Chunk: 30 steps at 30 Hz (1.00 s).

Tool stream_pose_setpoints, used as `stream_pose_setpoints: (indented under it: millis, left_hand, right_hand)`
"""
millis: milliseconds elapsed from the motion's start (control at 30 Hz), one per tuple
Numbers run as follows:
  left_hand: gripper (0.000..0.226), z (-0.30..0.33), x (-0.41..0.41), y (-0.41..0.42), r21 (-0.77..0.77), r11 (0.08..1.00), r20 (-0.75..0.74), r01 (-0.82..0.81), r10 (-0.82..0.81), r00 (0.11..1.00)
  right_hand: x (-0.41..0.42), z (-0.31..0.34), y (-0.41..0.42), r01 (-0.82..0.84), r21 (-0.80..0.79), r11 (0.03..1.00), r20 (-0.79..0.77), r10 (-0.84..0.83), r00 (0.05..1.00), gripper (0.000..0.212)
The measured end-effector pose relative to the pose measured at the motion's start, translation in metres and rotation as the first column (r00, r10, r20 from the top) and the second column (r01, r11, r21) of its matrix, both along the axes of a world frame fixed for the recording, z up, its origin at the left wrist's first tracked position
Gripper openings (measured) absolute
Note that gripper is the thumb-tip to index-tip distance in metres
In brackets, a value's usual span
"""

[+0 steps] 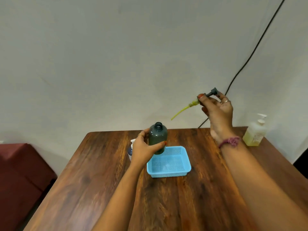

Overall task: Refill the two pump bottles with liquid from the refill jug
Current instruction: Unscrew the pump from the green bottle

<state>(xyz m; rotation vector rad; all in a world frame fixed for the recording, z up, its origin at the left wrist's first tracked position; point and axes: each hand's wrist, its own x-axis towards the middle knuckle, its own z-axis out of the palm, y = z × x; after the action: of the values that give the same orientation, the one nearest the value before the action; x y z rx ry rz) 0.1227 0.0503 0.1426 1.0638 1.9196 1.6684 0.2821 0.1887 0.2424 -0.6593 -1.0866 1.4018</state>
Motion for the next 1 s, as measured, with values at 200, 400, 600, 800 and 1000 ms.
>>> stream_pose_setpoints:
  millis: [200, 400, 600, 800, 1000]
  left_hand:
    - [0.065, -0.062, -0.017, -0.036, -0.147, 0.986, 0.052, 0.080, -0.073, 0.996]
    - [0.061, -0.121, -0.014, -0.068, -0.255, 0.956, 0.122, 0.143, -0.114, 0.986]
    - [0.062, -0.159, -0.005, -0.086, -0.369, 0.910, 0.148, 0.189, -0.144, 0.979]
    - [0.064, -0.174, 0.003, -0.087, -0.427, 0.889, 0.065, 0.166, -0.153, 0.986]
    - [0.066, -0.184, 0.007, -0.085, -0.458, 0.876, 0.028, 0.149, -0.154, 0.988]
  right_hand:
    - [0.010, -0.115, -0.047, 0.094, -0.082, 0.992, 0.180, -0.078, 0.981, 0.050]
    - [0.022, -0.225, -0.104, 0.221, -0.062, 0.973, 0.492, -0.163, 0.855, 0.033]
    - [0.026, -0.294, -0.147, 0.283, -0.068, 0.957, 0.686, -0.162, 0.710, 0.023]
    - [0.014, -0.311, -0.168, 0.297, -0.111, 0.948, 0.744, -0.119, 0.657, 0.022]
    - [0.007, -0.323, -0.169, 0.216, -0.135, 0.967, 0.813, -0.016, 0.582, 0.022]
